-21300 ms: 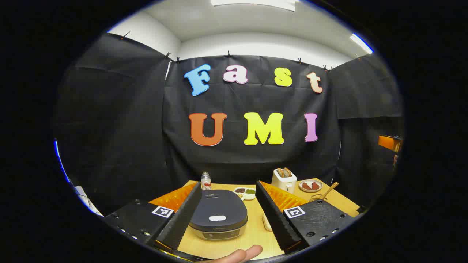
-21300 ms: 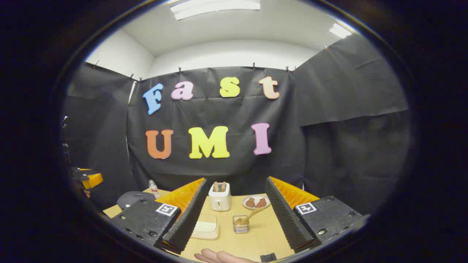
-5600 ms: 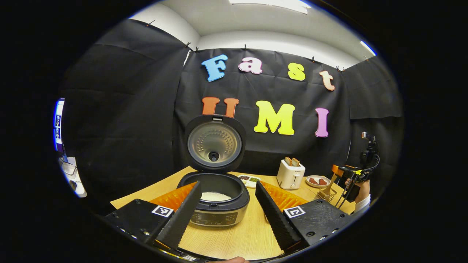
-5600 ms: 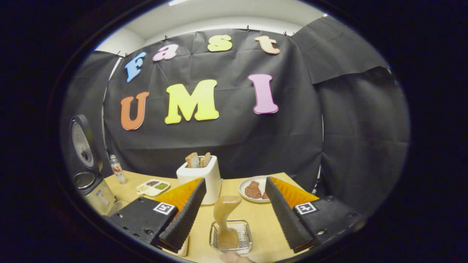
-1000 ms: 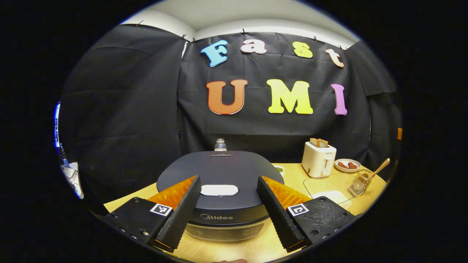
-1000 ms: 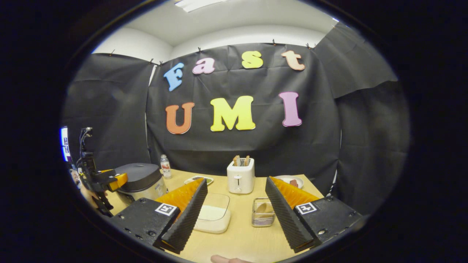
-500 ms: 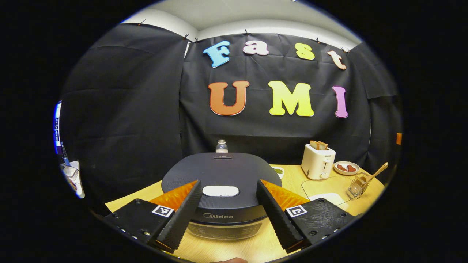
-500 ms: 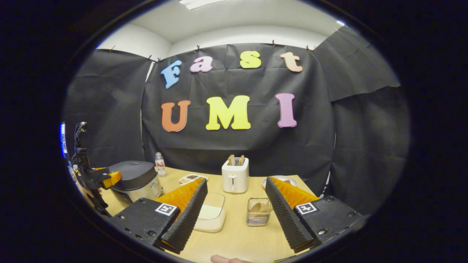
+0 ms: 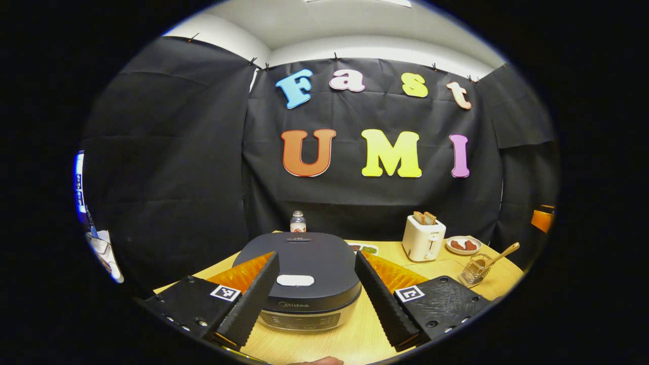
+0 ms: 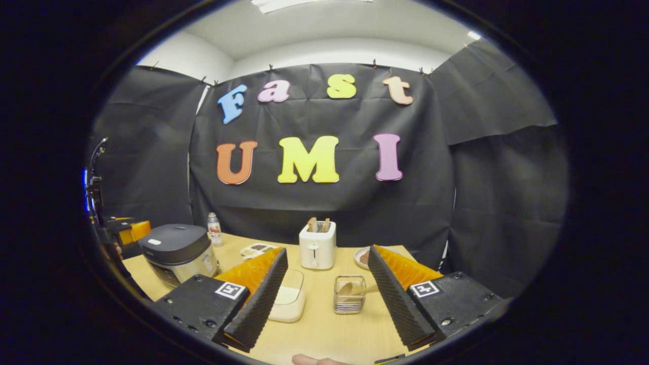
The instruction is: Close the left gripper, press the button to open the rice cooker; take a wooden spoon from the chopstick holder with the right hand, scoop a spoonful of rice and pour it into the rice cooker, then put the wooden spoon back into the chopstick holder.
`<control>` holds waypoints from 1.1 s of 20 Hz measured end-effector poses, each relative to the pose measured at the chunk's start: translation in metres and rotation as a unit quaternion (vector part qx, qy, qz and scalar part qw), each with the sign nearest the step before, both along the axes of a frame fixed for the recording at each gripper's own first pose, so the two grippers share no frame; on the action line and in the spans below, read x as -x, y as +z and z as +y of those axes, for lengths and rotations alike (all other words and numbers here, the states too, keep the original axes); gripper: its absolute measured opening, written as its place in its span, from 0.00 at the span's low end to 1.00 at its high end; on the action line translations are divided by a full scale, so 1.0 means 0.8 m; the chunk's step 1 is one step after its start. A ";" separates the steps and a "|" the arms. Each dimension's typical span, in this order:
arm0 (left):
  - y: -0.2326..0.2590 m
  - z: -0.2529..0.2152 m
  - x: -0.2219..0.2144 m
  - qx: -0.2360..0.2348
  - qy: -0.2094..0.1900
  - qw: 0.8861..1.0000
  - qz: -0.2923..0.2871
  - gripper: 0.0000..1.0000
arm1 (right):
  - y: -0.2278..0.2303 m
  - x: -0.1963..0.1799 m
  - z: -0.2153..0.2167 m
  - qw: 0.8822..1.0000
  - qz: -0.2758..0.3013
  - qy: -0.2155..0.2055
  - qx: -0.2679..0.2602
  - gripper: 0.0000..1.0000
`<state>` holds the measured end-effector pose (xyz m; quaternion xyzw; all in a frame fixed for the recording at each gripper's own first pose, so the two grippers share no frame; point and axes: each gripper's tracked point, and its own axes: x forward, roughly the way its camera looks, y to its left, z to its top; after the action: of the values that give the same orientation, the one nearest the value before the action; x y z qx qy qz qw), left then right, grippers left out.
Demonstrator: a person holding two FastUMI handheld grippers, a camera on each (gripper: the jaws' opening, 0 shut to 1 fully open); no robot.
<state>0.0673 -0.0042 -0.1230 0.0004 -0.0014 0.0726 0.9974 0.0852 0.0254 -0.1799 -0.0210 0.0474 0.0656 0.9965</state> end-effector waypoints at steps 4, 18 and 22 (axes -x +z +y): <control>0.027 -0.027 0.016 -0.008 -0.021 1.000 -0.014 1.00 | 0.011 0.011 -0.010 1.000 -0.008 -0.007 0.001 1.00; 0.076 -0.120 0.067 -0.048 -0.096 0.993 -0.051 0.95 | 0.027 0.026 -0.027 0.999 -0.030 -0.029 -0.006 0.99; 0.068 -0.132 0.061 -0.044 -0.099 0.993 -0.043 0.96 | 0.021 0.025 -0.032 0.999 -0.025 -0.031 -0.009 1.00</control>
<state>0.0186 -0.1099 -0.0687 0.0415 -0.0475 -0.0265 0.9977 0.0652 0.0002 -0.1629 -0.0122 0.0225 0.0343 0.9991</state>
